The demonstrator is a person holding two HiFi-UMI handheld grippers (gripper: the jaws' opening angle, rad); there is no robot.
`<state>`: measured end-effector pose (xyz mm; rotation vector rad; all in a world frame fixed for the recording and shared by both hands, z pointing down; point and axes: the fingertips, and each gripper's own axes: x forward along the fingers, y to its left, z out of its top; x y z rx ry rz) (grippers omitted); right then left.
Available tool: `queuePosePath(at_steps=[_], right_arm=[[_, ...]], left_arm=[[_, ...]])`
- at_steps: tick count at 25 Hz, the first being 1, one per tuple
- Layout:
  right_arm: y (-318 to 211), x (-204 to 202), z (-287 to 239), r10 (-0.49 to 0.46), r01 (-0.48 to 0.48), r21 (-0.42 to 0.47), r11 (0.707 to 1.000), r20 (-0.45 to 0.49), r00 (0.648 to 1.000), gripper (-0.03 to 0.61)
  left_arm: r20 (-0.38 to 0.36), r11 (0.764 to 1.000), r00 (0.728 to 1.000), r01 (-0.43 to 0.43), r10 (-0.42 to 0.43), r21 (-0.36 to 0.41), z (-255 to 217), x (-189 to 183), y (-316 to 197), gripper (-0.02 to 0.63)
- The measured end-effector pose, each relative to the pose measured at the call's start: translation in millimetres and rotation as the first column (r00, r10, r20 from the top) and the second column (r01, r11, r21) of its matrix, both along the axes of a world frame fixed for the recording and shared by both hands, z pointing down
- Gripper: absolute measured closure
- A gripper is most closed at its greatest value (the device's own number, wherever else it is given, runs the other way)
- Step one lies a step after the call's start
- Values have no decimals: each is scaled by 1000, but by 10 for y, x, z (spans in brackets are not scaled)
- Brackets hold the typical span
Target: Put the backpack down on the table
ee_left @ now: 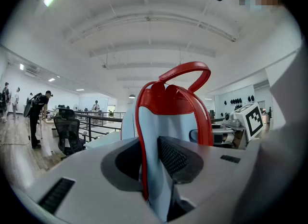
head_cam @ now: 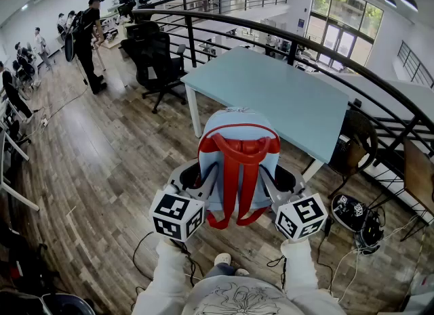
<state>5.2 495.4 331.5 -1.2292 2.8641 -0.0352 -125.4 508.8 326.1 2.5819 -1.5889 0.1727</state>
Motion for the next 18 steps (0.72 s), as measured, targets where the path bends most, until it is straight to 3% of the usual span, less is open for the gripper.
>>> queuePosePath(at_steps=[18], right_arm=[[-342, -167, 74, 33, -33, -13, 999, 9, 999, 471]], left_arm=[[12, 1000, 1000, -28, 28, -5, 63, -172, -374, 514]])
